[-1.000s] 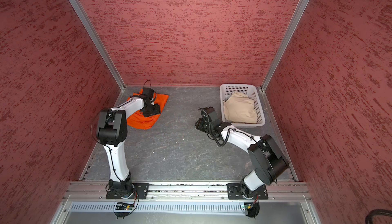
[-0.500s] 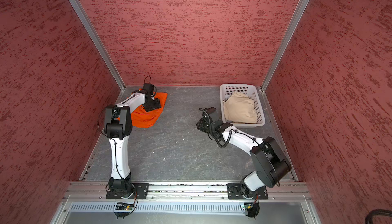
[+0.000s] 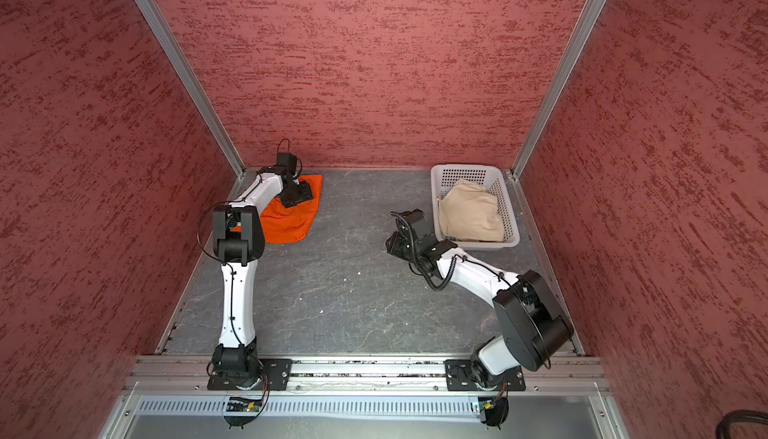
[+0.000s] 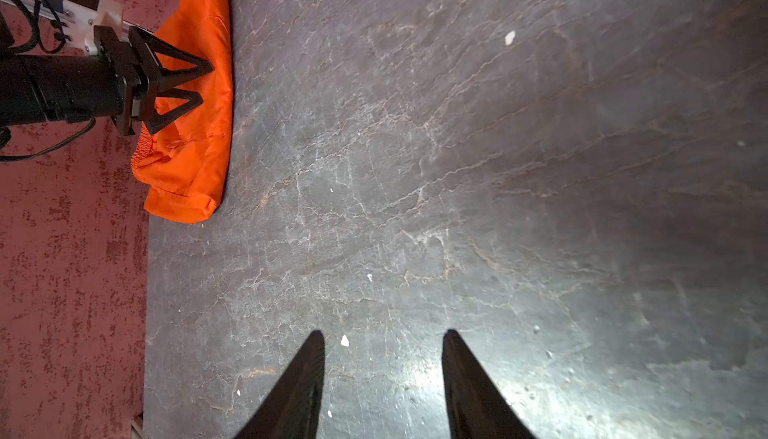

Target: Fold and stack the shorts

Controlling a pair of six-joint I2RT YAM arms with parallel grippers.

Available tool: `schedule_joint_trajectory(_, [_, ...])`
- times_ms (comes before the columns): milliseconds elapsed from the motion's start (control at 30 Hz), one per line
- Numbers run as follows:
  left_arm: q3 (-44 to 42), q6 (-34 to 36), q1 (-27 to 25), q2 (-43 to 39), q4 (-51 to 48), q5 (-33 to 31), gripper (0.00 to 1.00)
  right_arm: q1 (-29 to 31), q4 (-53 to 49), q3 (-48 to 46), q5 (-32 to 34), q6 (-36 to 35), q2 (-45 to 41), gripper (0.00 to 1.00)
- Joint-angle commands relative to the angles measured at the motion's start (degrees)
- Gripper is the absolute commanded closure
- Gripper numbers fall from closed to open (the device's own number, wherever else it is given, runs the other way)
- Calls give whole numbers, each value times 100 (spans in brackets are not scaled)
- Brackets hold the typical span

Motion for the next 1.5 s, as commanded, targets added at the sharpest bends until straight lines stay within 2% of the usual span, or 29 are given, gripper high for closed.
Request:
schedule_joint_trajectory(0, [-302, 127, -15, -768, -47, -71, 34, -30, -82, -38, 219, 5, -178, 52])
schedule_joint_trajectory(133, [-1418, 262, 89, -1917, 376, -195, 34, -32, -76, 41, 169, -9, -178, 52])
schedule_joint_trajectory(300, [-2986, 291, 473, -3104, 738, -171, 34, -30, -10, 115, 84, -10, -154, 52])
schedule_joint_trajectory(400, [-3767, 375, 697, -3470, 939, -196, 34, -32, 36, 156, 30, -13, -83, 52])
schedule_joint_trajectory(533, [-4280, 440, 855, -3445, 1050, -215, 34, -32, 65, 250, -67, -44, 60, 53])
schedule_joint_trajectory(967, [-4047, 259, 751, -2481, 1205, -213, 34, -32, 100, 225, -28, -2, 61, 53])
schedule_joint_trajectory(1467, [-3046, 243, 732, -1679, 1089, -195, 34, -25, 67, 217, 50, -8, 42, 53])
